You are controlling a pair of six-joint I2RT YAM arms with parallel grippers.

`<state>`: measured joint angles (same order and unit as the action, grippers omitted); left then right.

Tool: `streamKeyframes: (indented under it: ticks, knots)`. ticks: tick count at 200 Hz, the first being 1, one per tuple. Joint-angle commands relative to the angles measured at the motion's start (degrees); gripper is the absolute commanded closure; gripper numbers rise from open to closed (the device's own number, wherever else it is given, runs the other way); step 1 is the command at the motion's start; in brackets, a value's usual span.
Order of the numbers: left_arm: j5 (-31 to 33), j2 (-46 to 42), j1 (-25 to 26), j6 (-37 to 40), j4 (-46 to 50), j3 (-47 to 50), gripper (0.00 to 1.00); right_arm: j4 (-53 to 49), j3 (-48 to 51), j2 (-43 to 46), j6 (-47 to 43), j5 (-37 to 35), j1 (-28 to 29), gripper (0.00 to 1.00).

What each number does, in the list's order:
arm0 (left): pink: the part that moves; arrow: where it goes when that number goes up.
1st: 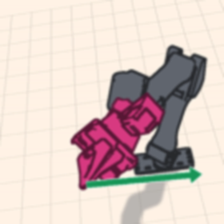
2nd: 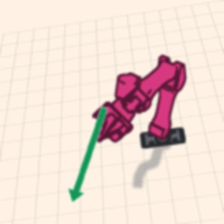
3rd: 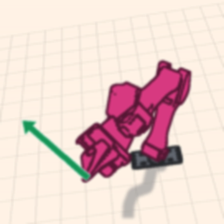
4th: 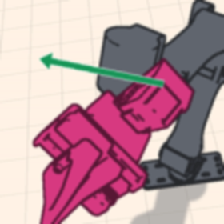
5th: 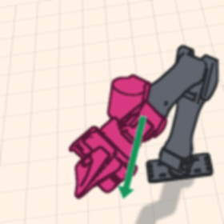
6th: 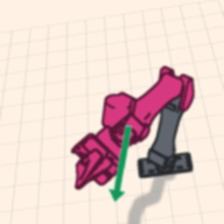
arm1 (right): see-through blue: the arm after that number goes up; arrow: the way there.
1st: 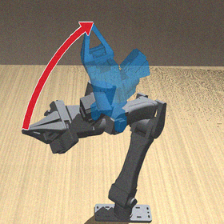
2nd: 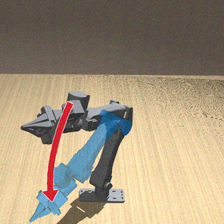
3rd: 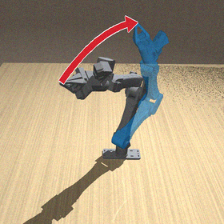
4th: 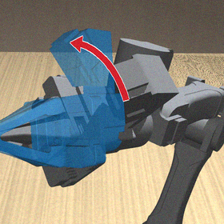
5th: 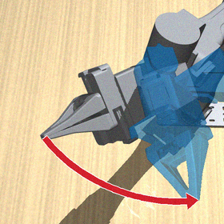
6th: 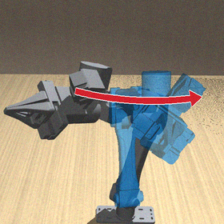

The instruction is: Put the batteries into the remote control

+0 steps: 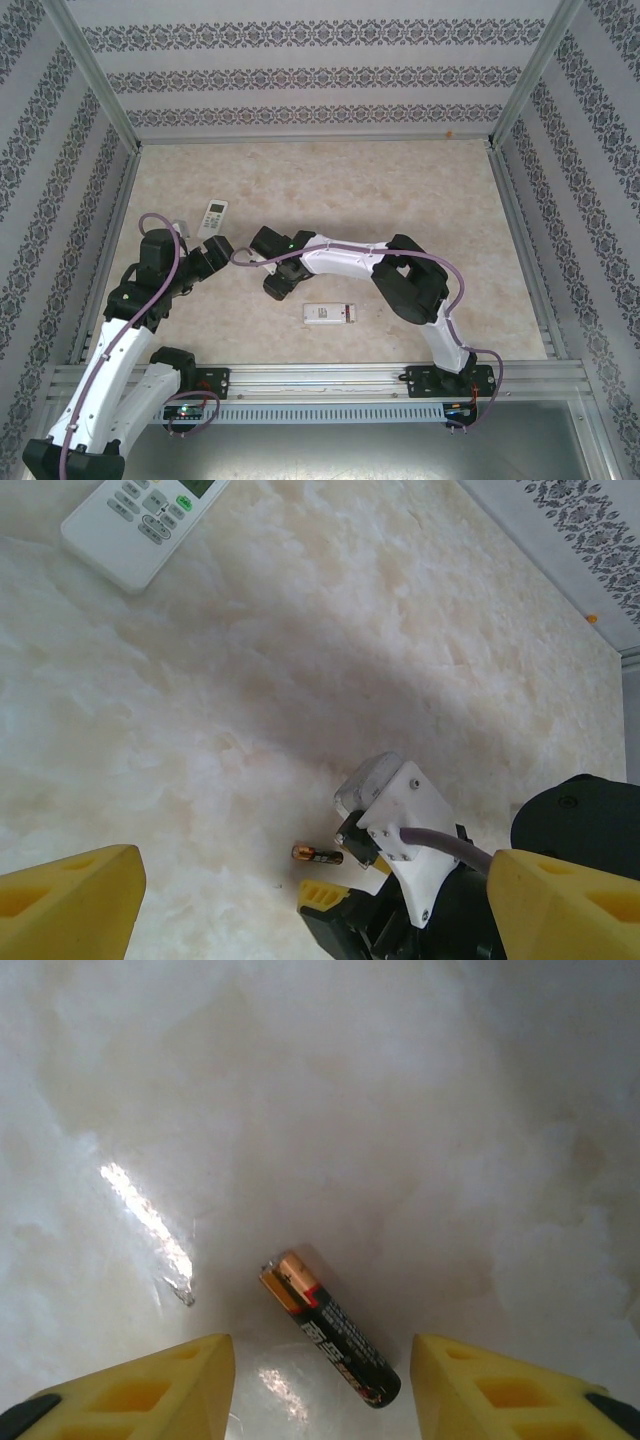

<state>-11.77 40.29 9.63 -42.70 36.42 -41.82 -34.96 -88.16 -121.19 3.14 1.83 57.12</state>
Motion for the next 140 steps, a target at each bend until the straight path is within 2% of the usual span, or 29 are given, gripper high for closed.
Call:
streamKeyframes:
  ticks: [1, 31, 53, 80, 104, 140]
  knots:
    - [-2.01, 0.18, -0.19, -0.52, -0.85, 0.03, 0.11, -2.97, -0.6, -2.01, -1.88, -3.28, 0.05, 0.59]
    - [-2.38, 0.32, -0.14, -0.54, -1.2, 0.28, 0.1, -2.93, -1.38, -2.43, -1.13, -2.49, -0.08, 0.72]
    - [-3.14, 0.57, -0.14, -0.51, -1.51, 0.72, 0.1, -3.1, -1.92, -2.07, -0.16, -2.37, -0.15, 0.89]
    - [-8.74, 2.28, -0.14, 1.29, -5.14, 1.49, 0.07, -1.64, -0.41, 2.86, 6.7, 1.06, -2.31, 1.0]
    - [-13.9, 4.49, -0.07, 2.51, -8.25, 1.52, 0.07, 3.22, 7.61, 12.63, 18.52, 5.91, -5.57, 1.0]
    - [-16.18, 7.1, 2.78, 1.57, -13.88, 3.53, 0.07, 5.27, 25.07, 30.4, 36.48, -0.07, -6.15, 1.0]
